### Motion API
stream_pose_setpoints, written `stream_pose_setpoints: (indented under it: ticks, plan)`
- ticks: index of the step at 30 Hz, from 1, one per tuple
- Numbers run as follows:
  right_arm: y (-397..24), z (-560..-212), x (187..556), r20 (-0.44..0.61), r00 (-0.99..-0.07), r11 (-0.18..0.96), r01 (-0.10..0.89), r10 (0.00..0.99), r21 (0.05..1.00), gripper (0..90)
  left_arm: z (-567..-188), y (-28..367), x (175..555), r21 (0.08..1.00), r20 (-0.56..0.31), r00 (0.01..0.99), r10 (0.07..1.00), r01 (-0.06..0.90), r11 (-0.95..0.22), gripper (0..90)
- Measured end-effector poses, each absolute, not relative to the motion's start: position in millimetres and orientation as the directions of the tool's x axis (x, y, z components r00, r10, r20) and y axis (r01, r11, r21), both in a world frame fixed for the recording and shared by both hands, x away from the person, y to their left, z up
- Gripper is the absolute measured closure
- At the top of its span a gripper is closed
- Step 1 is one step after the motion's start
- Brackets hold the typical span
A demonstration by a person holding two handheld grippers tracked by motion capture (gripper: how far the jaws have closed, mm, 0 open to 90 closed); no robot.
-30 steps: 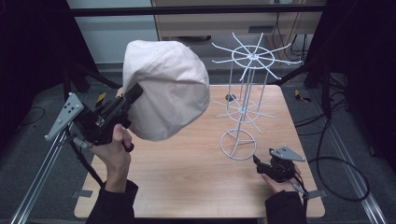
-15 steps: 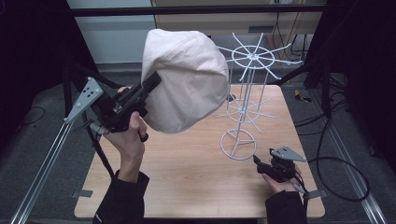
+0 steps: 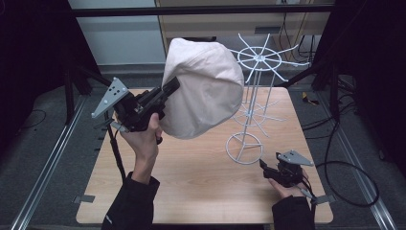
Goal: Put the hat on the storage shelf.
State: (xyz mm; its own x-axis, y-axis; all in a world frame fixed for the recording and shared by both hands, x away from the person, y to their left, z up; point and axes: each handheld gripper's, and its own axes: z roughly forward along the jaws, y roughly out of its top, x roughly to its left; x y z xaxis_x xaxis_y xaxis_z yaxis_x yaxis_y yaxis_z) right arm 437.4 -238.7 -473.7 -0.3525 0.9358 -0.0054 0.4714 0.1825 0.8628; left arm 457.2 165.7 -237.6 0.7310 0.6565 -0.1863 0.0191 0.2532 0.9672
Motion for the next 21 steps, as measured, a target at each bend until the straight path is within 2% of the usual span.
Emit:
stream_pose_setpoints:
  ticks: [21]
  plan:
    - [-238, -474, 437, 0.003, -0.351, 0.177, 0.479, 0.936, 0.86, 30.2, -268, 165, 473, 0.981, -0.183, 0.71, 0.679, 0.091, 0.17, 87.7]
